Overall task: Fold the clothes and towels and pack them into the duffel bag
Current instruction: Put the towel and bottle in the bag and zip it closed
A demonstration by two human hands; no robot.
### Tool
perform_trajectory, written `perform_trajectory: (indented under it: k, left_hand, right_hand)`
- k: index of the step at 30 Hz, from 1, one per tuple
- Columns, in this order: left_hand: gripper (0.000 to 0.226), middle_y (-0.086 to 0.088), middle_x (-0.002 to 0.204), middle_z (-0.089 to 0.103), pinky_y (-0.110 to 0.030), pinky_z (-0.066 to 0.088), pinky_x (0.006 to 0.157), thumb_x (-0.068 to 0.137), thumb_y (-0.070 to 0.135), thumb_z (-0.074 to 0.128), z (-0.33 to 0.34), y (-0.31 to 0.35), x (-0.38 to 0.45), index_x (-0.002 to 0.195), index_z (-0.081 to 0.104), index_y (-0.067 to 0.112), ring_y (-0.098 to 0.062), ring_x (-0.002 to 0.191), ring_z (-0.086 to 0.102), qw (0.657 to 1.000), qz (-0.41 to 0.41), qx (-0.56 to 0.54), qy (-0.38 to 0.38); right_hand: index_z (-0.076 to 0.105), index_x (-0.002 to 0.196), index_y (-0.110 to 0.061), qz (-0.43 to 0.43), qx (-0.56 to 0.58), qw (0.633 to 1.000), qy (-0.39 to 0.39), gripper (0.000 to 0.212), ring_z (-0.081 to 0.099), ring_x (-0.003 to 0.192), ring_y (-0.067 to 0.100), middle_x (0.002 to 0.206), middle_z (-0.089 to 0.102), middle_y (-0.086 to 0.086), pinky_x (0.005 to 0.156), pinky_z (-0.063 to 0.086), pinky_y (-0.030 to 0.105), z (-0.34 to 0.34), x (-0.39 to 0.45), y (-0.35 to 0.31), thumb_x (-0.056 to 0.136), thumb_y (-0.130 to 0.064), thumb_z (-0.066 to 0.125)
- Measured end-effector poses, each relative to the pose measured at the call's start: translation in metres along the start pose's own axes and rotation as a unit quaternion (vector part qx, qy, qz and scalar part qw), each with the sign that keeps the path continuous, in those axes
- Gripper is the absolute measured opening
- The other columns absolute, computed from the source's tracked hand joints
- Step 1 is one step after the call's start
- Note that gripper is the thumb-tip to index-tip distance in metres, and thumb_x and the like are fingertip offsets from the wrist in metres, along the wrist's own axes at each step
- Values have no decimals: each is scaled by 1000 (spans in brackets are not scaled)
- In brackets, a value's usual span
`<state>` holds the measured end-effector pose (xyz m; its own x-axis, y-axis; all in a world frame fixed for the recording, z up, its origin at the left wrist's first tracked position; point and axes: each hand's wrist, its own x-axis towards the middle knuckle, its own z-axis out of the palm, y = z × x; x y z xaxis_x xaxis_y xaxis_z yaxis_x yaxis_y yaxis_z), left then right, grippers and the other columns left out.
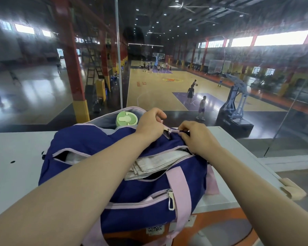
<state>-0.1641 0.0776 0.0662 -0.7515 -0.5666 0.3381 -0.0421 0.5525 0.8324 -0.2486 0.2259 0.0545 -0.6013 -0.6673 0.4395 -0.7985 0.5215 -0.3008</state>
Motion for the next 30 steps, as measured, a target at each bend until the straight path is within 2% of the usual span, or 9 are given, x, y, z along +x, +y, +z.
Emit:
perform_trajectory:
  k: [3, 9, 12, 15, 18, 21, 25, 27, 30]
  left_hand:
    - [30, 3, 81, 59, -24, 41, 75, 80, -6, 51, -2, -1, 2, 91, 58, 21, -17, 86, 57, 1000, -12, 7, 2]
    - [13, 3, 115, 63, -35, 44, 96, 88, 19, 58, 3, -5, -1, 99, 55, 25, -20, 109, 57, 986, -63, 121, -96]
    - [13, 3, 103, 63, -31, 45, 85, 90, 27, 63, 14, 0, -7, 97, 52, 22, -19, 100, 59, 988, -41, 109, -102]
    - [14, 0, 86, 69, -35, 51, 84, 90, 15, 62, 24, 0, -14, 85, 53, 24, -19, 86, 66, 999, -11, -28, -41]
    - [10, 8, 81, 60, -26, 46, 79, 93, 9, 56, 29, 1, -15, 92, 54, 20, -15, 81, 59, 998, 44, -32, -17]
    - [11, 6, 81, 60, -33, 51, 83, 94, 8, 55, 29, 2, -11, 92, 54, 19, -19, 82, 60, 998, 44, -41, -35]
    - [16, 2, 81, 69, -40, 54, 83, 87, 15, 61, 20, 1, -6, 82, 50, 26, -19, 81, 68, 996, 6, 31, -84]
    - [12, 0, 83, 69, -44, 55, 83, 77, 23, 60, 17, 5, -2, 80, 49, 26, -22, 83, 68, 994, -12, 58, -94]
    - [19, -4, 87, 69, -49, 56, 82, 62, 27, 53, 17, 5, 5, 81, 50, 25, -27, 88, 68, 991, -47, 44, -120]
  right_hand:
    - [64, 97, -17, 5, -1, 1000, -7, 7, 59, 92, 21, 105, 66, 1, 81, 49, 33, -2, 0, -1, 92, -18, 59]
    - [67, 106, -24, 12, -7, 997, -77, 17, 58, 96, 19, 108, 63, 0, 84, 47, 31, -7, 2, -2, 94, -25, 56]
    - [71, 106, -25, -12, -30, 995, -91, 21, 59, 93, 18, 103, 66, 0, 83, 47, 30, -12, 7, -5, 94, -34, 58]
    - [73, 99, -19, -31, -41, 998, -30, 19, 59, 91, 20, 97, 68, 0, 79, 43, 29, -18, 12, -8, 94, -25, 57]
    - [67, 98, -14, -50, -41, 998, -25, 17, 56, 91, 22, 95, 64, 3, 73, 34, 26, -17, 16, -8, 93, -17, 52]
    - [71, 97, -15, 14, 64, 998, -25, 20, 59, 87, 17, 95, 69, -2, 74, 42, 28, -13, 15, -6, 95, -23, 52]
    - [72, 79, -15, 130, 266, 953, -57, 22, 65, 88, 19, 87, 73, 2, 85, 52, 36, -1, 12, 1, 91, -32, 64]
    - [69, 78, -13, 132, 282, 948, -65, 22, 67, 93, 23, 90, 73, 5, 90, 53, 41, 3, 12, 3, 90, -32, 66]
    - [67, 81, -11, 132, 316, 936, -78, 20, 62, 82, 15, 86, 70, 4, 88, 53, 39, 3, 12, 3, 90, -29, 67]
